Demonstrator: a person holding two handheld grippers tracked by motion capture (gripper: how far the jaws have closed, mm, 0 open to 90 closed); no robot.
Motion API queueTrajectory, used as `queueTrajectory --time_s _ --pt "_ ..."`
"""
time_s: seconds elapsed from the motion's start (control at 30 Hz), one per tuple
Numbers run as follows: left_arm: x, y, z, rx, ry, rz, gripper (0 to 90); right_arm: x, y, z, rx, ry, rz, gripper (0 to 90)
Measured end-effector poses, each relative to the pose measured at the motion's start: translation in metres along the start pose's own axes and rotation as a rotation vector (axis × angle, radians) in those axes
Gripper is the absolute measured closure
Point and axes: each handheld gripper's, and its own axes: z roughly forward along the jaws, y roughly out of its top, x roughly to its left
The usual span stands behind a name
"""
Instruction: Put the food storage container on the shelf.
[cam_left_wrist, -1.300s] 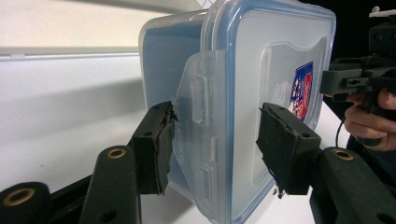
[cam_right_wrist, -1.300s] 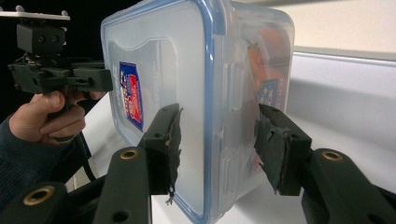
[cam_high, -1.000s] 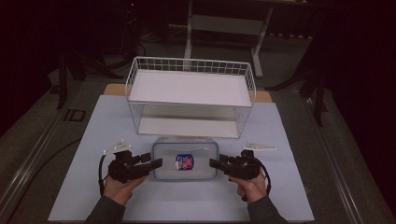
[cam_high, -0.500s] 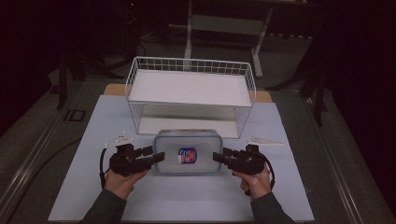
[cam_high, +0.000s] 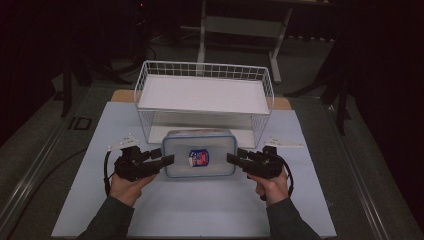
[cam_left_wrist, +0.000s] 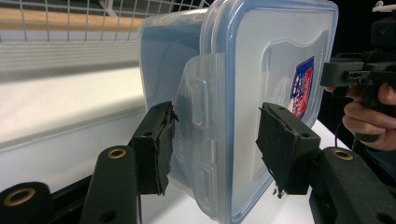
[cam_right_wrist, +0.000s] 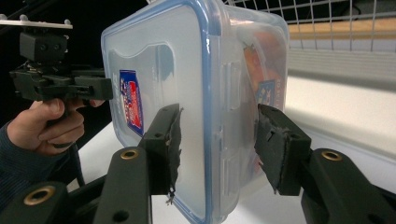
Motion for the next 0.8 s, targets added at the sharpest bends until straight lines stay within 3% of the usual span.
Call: queueTrajectory --time_s 0.37,0.8 --pt "0.000 0.025 -0.001 -0.032 -0.013 0.049 46.7 0.003 0.024 -0.005 -0.042 -0.008 -0.043 51.6" --pt "0.001 0.054 -0.006 -0.060 -0.019 0.080 46.9 0.005 0.038 -0.004 -0.089 -0.005 -0.040 51.7"
